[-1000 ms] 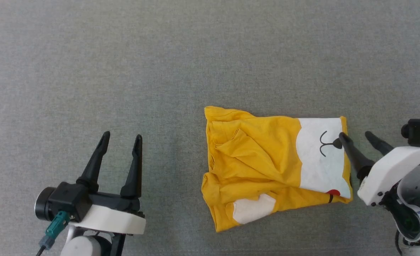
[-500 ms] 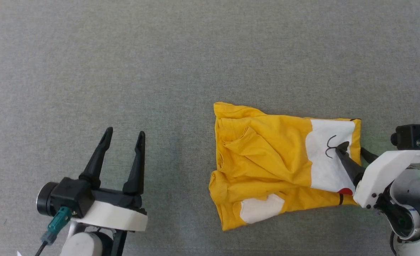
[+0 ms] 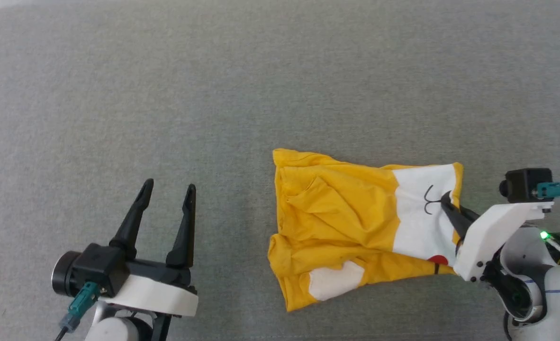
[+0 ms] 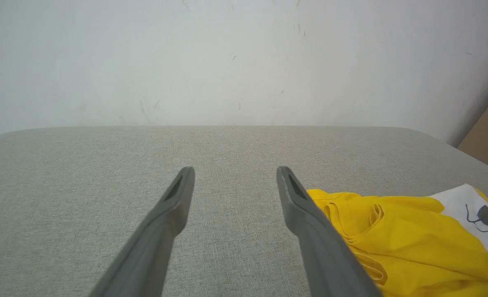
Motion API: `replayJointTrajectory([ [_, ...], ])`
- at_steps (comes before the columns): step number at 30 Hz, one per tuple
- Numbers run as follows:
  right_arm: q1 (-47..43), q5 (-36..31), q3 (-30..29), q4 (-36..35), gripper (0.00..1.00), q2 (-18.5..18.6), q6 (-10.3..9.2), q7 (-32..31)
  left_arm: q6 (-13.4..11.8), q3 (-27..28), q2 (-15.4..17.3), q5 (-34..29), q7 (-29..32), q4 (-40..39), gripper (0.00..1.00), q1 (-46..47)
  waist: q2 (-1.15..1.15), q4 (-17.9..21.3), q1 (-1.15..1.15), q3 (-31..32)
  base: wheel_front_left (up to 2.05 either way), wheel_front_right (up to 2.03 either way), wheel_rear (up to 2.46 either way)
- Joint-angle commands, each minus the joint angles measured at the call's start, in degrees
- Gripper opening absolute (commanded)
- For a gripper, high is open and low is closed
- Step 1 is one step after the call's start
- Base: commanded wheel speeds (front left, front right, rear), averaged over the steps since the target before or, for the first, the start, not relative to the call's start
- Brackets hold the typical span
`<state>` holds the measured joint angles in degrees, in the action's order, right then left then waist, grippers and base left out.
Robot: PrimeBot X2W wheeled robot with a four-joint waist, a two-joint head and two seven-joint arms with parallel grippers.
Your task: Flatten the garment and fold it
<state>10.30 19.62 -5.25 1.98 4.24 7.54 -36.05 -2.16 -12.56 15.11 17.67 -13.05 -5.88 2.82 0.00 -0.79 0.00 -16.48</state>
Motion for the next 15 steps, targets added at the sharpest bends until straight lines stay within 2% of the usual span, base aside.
replayJointTrajectory([
  [1, 0.34, -0.24, 0.63, 0.07, 0.0, 0.24, -0.05, 0.64, -0.41, -0.02, 0.49, 0.15, 0.08, -0.15, 1.0, -0.66, 0.0, 2.51, 0.0, 2.32, 0.0, 0.0, 0.0],
  [15, 11.7, -1.09, 12.49, 8.14, 0.0, 4.79, -0.05, 4.34, -1.17, 0.38, 2.19, 0.59, 2.14, -1.97, 1.0, -2.49, 0.0, 13.09, 0.0, 6.78, 0.0, 0.0, 0.0],
])
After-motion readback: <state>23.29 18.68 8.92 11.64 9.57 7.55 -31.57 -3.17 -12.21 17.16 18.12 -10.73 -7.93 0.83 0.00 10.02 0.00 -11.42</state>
